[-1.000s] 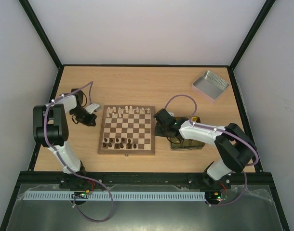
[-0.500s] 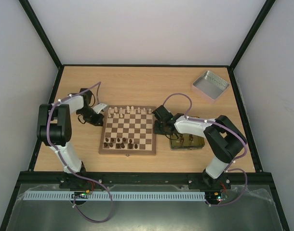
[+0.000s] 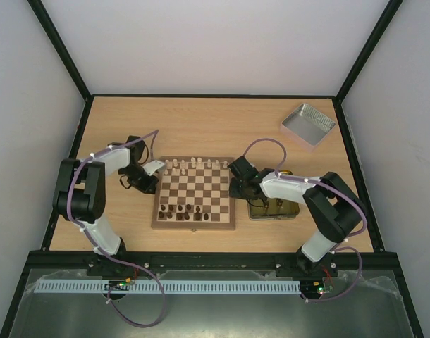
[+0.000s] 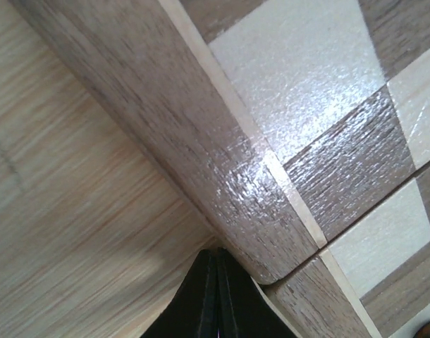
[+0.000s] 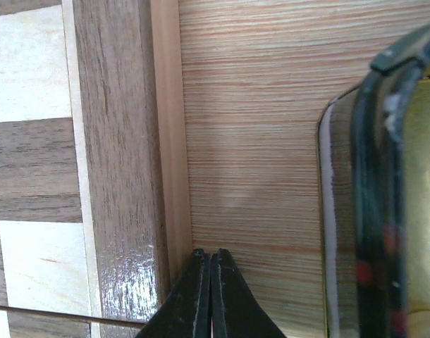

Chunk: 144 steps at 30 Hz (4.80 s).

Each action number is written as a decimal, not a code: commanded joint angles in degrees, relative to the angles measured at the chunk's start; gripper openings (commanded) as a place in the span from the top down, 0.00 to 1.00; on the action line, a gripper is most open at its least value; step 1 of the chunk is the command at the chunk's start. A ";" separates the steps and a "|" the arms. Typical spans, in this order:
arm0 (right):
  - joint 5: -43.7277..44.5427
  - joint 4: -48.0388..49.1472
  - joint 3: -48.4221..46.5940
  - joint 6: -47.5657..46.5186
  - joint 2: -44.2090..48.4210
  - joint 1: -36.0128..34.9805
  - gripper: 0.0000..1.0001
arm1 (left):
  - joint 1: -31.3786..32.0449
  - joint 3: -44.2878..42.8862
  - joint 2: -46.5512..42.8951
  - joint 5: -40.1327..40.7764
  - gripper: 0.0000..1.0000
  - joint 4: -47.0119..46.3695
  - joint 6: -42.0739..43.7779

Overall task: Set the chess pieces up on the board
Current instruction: Move the chessboard to the center of the board, then move the storage box to the center of the board.

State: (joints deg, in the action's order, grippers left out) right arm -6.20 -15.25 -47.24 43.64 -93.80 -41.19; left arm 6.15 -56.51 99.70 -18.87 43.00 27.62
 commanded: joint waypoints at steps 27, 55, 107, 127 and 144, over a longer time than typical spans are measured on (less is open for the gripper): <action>9.85 -18.60 -8.16 -2.71 16.94 -0.34 0.59 | -7.74 -3.02 -12.13 3.04 0.34 2.27 0.51; 4.27 -8.16 0.30 -5.26 9.60 3.59 0.83 | -9.92 0.64 -24.17 -0.76 0.01 -2.67 -7.45; -0.52 -20.80 10.77 0.06 34.35 2.82 0.92 | -10.11 0.33 -22.95 -1.84 0.01 -3.25 -8.44; -4.25 -13.34 13.89 5.64 30.47 -8.51 0.96 | -10.13 2.08 -24.15 -1.47 0.01 -4.73 -8.81; 0.97 -14.98 8.20 3.21 24.50 -8.97 0.82 | -10.20 2.37 -24.73 -1.75 0.01 -4.70 -8.98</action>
State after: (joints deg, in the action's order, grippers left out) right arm -9.76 -27.94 -35.83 47.81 -68.31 -49.65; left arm -3.68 -54.98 76.51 -20.10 38.06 19.00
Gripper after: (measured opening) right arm 0.124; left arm 0.991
